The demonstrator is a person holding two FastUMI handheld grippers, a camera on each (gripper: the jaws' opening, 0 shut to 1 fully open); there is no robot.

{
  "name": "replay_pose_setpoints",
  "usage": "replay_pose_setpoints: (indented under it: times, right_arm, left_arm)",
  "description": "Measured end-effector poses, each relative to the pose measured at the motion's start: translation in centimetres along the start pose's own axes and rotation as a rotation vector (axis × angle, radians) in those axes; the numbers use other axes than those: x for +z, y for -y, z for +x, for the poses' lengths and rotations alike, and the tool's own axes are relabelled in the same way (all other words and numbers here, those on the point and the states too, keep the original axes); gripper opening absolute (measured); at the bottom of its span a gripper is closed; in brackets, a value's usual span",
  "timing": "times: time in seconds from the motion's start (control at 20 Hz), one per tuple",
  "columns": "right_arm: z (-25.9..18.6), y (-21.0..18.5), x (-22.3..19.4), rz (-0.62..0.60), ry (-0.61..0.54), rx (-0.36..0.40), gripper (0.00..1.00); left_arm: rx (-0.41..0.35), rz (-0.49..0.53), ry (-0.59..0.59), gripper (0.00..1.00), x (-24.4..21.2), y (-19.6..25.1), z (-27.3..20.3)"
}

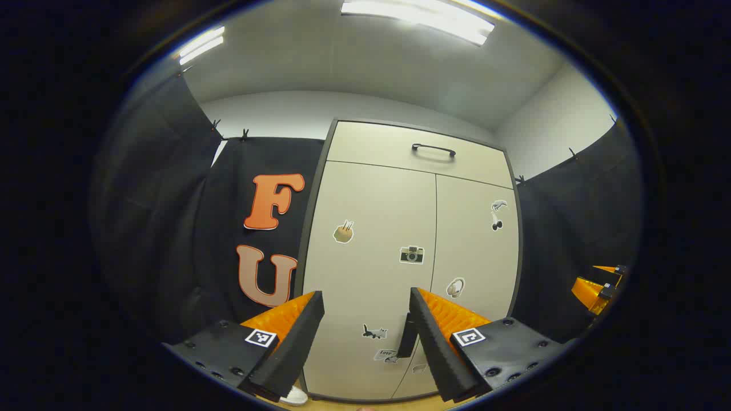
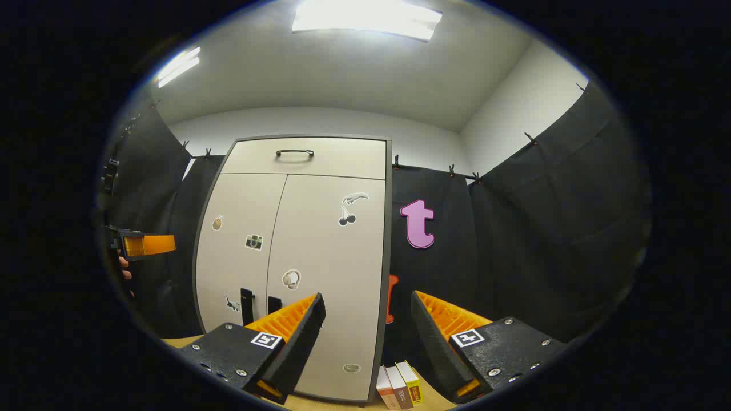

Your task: Open the right door of the double-door shoe cabinet with the right hand, and open the left door with the left hand.

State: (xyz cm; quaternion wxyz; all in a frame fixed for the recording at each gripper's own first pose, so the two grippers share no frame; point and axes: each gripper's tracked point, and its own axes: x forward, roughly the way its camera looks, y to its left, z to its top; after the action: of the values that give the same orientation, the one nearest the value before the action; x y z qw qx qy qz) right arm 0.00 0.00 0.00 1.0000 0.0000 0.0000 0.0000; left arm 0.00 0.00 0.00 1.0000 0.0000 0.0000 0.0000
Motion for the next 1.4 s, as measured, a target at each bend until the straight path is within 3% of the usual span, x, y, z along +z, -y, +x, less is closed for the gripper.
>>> replay_pose_setpoints:
  times: [0.25,0.95,1.4]
  right_arm:
    - [0.0,0.6,1.0,0.01,0.026,-0.005,0.94]
    - [0.1,1.2,-1.3,-0.011,-0.049,-0.011,0.94]
    - [1.0,-1.0,-3.7,0.023,-0.116,0.004,0.94]
  left_arm:
    - [0.001,0.04,-0.01,0.96,0.2,0.4,-0.4]
    - [0.006,0.031,-0.011,0.96,-0.1,0.9,-0.2]
    - [0.018,0.029,-0.024,0.96,-1.5,-0.7,-0.4]
